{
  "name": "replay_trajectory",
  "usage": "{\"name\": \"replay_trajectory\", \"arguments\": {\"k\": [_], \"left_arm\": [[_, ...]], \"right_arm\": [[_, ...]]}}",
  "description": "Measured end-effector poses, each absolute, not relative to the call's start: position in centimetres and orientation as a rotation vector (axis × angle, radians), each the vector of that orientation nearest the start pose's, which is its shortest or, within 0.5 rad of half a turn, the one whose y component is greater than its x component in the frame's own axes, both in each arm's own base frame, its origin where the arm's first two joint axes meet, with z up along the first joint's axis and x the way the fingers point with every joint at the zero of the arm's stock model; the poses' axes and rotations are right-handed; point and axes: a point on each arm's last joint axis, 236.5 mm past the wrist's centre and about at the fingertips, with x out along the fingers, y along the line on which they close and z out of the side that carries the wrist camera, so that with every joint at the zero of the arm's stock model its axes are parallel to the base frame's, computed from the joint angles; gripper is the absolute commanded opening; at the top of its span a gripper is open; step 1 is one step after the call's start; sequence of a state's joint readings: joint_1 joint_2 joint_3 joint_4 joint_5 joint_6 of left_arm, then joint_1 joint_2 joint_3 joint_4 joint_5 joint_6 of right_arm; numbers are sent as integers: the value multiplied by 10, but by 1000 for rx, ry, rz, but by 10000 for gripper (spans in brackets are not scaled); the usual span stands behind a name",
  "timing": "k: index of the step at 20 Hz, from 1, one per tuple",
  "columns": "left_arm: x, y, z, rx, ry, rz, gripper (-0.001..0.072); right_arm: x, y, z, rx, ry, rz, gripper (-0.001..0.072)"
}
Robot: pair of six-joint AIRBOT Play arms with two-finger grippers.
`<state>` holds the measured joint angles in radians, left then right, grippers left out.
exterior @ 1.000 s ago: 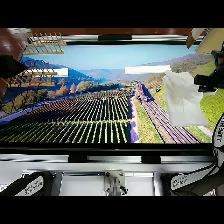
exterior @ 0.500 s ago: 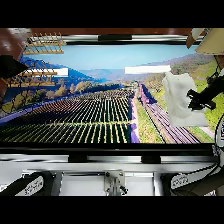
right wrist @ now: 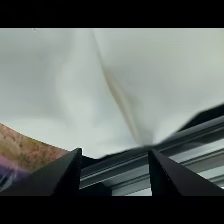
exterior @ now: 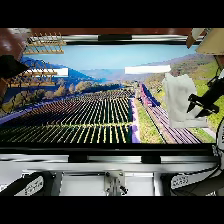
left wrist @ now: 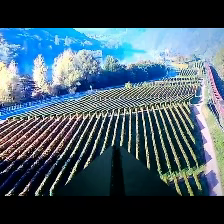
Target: Fold the shirts.
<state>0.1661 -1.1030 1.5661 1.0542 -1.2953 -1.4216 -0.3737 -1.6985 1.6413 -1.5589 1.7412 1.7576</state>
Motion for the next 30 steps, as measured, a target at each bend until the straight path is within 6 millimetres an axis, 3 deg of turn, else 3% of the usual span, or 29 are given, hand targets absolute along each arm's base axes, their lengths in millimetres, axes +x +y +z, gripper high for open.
{"name": "replay_trajectory", "arguments": {"k": [4,6,8,11,12,13,14,16,18,21,25,30], "left_arm": [[400,-47,237,-242,792,-326,27],[404,-49,227,-236,820,-336,25],[411,-52,213,-216,853,-344,25],[424,-57,172,-88,961,-300,27],[428,-57,153,-30,1016,-266,209],[430,-59,133,28,1076,-237,646],[430,-62,113,72,1135,-219,716],[423,-71,73,133,1276,-188,716],[414,-77,46,177,1377,-164,716],[407,-79,32,211,1436,-138,716],[403,-81,28,223,1456,-133,716],[401,-93,27,191,1463,-168,716]], "right_arm": [[351,-184,60,377,1547,-588,525],[358,-194,102,331,1439,-587,523],[387,-184,139,257,1281,-496,488],[447,-125,178,144,1062,-295,501],[461,-98,179,126,1038,-238,502],[469,-67,169,123,1053,-181,502],[473,-38,152,135,1101,-125,503],[464,15,109,168,1253,-18,502],[452,52,81,190,1373,51,502],[437,87,62,186,1471,114,502],[428,109,54,173,1517,152,502],[424,115,53,169,1534,162,502]]}}
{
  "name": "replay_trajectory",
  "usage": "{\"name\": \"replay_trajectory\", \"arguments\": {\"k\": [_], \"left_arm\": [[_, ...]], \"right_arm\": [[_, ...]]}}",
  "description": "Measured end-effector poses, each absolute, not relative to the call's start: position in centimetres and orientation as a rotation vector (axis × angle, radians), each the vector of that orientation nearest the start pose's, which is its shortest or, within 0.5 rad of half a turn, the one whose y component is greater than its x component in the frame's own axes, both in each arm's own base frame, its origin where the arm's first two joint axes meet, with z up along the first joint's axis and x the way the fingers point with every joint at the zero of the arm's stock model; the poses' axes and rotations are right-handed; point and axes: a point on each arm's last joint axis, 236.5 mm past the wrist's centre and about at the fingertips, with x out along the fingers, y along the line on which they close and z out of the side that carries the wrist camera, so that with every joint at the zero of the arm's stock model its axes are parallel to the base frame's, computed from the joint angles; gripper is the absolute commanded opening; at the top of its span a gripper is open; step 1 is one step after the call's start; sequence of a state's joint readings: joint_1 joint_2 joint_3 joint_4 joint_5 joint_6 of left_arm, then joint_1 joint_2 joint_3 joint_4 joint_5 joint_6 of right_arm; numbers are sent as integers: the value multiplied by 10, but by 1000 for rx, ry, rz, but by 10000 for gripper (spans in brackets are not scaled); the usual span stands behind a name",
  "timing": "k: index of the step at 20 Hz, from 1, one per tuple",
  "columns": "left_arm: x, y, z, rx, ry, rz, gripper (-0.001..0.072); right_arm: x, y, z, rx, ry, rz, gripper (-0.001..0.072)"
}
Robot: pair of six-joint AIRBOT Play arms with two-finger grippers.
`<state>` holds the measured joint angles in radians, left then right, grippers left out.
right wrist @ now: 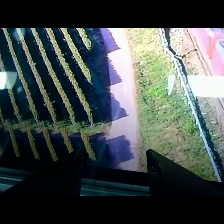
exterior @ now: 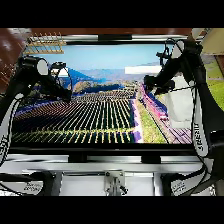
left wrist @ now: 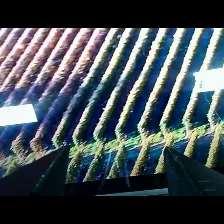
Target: Fold the shirts.
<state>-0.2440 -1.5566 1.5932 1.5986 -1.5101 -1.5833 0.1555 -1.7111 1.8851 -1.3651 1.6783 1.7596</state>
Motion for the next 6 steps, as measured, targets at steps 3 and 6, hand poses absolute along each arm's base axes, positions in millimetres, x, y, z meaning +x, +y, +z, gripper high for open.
{"name": "replay_trajectory", "arguments": {"k": [3,6], "left_arm": [[400,-95,29,183,1458,-175,716],[402,-97,31,175,1442,-182,716]], "right_arm": [[422,116,52,169,1542,166,502],[422,116,52,169,1542,165,502]]}}
